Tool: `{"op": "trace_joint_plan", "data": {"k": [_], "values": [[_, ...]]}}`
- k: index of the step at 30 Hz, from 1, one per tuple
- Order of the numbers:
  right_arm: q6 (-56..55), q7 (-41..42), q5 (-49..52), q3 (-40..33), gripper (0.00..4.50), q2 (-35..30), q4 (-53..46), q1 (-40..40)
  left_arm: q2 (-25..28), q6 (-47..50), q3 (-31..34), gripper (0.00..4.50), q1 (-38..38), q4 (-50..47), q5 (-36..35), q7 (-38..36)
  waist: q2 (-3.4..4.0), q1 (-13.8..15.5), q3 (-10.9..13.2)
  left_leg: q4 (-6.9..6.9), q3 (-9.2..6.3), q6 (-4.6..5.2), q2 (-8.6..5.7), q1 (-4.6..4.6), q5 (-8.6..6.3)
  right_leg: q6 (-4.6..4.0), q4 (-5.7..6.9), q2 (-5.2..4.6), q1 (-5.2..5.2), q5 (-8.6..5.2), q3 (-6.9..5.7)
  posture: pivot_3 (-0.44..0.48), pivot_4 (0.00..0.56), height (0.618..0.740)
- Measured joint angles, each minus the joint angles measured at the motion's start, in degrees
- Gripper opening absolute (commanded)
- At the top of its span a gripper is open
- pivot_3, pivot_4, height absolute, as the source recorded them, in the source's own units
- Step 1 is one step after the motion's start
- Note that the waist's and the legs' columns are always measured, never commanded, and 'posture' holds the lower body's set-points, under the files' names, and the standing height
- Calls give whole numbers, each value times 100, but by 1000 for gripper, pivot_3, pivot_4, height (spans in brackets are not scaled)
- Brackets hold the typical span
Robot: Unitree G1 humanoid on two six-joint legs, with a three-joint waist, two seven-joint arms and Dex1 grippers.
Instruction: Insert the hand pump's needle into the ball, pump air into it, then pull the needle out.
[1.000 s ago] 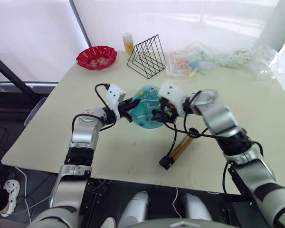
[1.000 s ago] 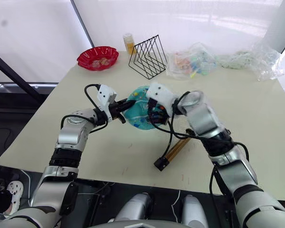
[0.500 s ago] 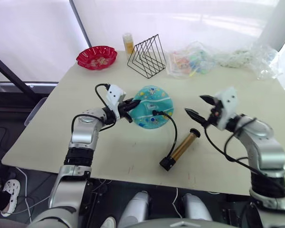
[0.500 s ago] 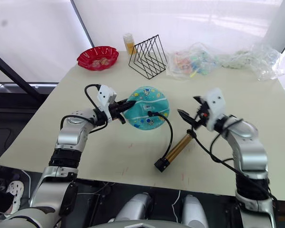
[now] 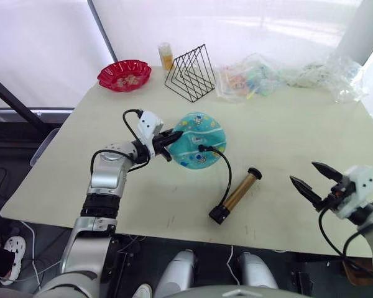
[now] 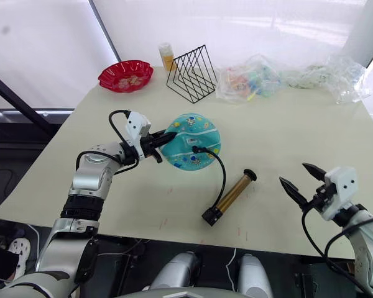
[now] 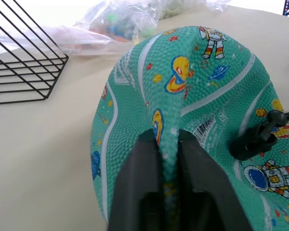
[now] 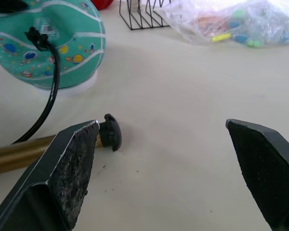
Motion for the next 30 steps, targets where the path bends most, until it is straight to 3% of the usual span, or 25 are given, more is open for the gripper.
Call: {"op": "trace_joint_plan", "data": {"k": [6, 18, 30], "values": [[-634, 276, 274, -219, 4500, -48, 238, 737, 23, 14, -8, 4397, 15, 37, -56, -84, -30, -31, 28, 0, 12, 2, 6, 2, -2, 0, 1, 3, -4, 1, 11, 0, 150, 740], [-1014, 299, 524, -182, 4500, -164, 341, 830, 114, 354, 157, 4465, 181, -357, -625, -234, -67, -26, 85, 0, 24, -7, 9, -18, 2, -12, -1, 4, -26, 5, 23, 0, 150, 740], [-1117, 310, 669, -9, 4500, -334, 571, 637, 342, 839, 934, 4465, 435, -1397, -1754, -295, -100, -36, 124, 3, 61, -11, 10, -28, 4, -29, -1, 4, -47, 16, 54, 0, 150, 740]]}}
